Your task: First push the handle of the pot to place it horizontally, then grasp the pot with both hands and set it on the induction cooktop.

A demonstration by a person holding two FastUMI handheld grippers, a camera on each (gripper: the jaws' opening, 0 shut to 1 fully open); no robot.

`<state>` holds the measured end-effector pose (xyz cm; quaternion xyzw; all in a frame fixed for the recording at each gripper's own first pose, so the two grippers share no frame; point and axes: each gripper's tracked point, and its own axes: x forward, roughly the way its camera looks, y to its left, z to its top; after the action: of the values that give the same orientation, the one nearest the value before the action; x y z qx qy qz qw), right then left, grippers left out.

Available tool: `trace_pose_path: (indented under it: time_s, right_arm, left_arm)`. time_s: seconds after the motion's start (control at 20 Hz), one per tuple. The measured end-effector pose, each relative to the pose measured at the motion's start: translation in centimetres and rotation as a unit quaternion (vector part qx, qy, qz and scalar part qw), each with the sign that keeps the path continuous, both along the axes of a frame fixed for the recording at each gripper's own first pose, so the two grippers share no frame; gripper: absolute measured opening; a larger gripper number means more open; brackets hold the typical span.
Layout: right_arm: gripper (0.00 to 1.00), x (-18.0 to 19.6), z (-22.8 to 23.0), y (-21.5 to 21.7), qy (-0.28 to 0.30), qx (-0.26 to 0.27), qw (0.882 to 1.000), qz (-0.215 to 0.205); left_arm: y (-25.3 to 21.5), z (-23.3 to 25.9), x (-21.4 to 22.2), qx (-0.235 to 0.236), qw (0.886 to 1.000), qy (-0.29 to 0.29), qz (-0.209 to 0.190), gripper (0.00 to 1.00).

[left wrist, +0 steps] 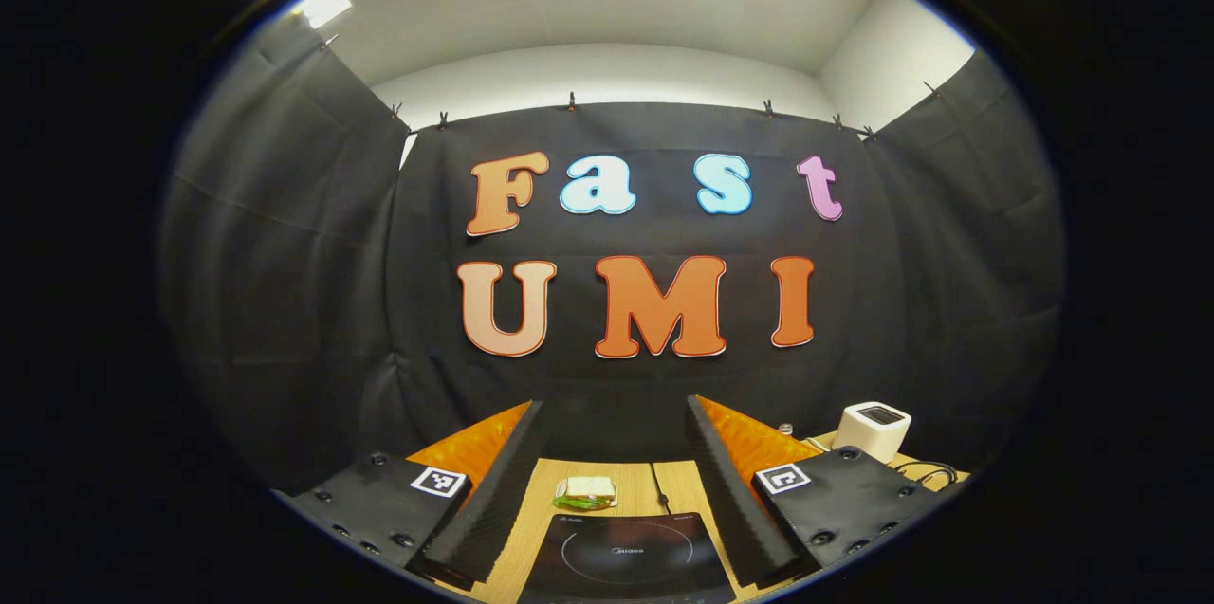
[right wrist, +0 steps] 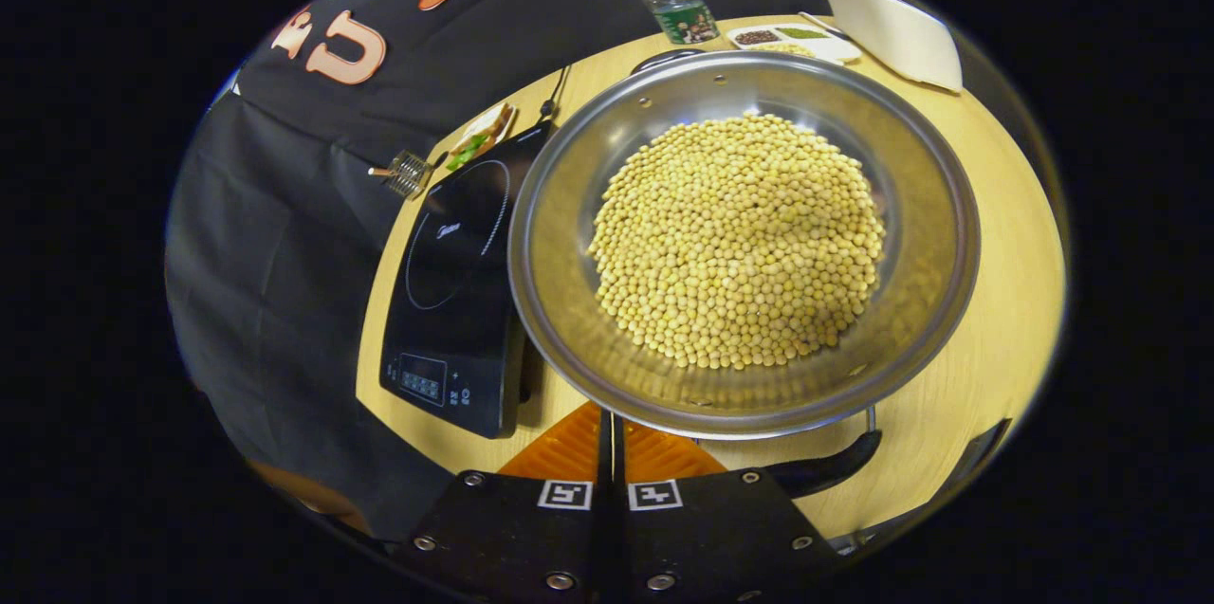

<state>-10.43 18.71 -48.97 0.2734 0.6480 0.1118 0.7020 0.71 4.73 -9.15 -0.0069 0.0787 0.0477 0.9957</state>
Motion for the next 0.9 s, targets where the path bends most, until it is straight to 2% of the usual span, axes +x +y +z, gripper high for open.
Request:
trace_pose_path:
  time_s: [0.1,0.25,0.35,0.4,0.6,0.8,0.85,0.9]
  right_arm:
    - [0.0,0.2,-0.8,-1.4,-0.003,-0.026,1.0,-0.009]
    - [0.0,0.0,-0.8,-2.5,-0.001,-0.023,1.0,-0.017]
    - [0.0,-0.1,-0.8,-3.2,-0.003,-0.022,1.0,-0.019]
    - [0.0,-0.2,-0.8,-3.5,-0.004,-0.018,1.0,-0.021]
    - [0.0,-0.2,-1.2,-5.4,-0.01,-0.025,0.999,-0.028]
    - [0.0,0.0,-1.6,-7.6,-0.015,-0.041,0.999,-0.03]
    - [0.0,-0.1,-1.6,-8.0,-0.015,-0.04,0.999,-0.03]
    - [0.0,0.0,-1.7,-8.3,-0.017,-0.04,0.999,-0.031]
  left_arm:
    - [-0.3,-0.2,0.4,0.002,1.0,-0.003,-0.003,0.96]
    - [-1.2,-1.1,1.4,0.003,1.0,0.006,-0.009,0.98]
    - [-2.3,-2.3,2.1,-0.003,1.0,0.026,-0.016,0.95]
    - [-2.9,-2.8,2.5,-0.007,0.999,0.036,-0.02,0.99]
    - [-4.5,-3.3,3.5,-0.001,0.998,0.052,-0.028,0.93]
    - [-6.3,-2.4,3.8,0.003,0.998,0.043,-0.036,0.93]
    - [-6.6,-2.2,3.8,0.004,0.999,0.04,-0.037,0.96]
    - [-6.9,-2.1,3.9,0.006,0.999,0.037,-0.039,0.93]
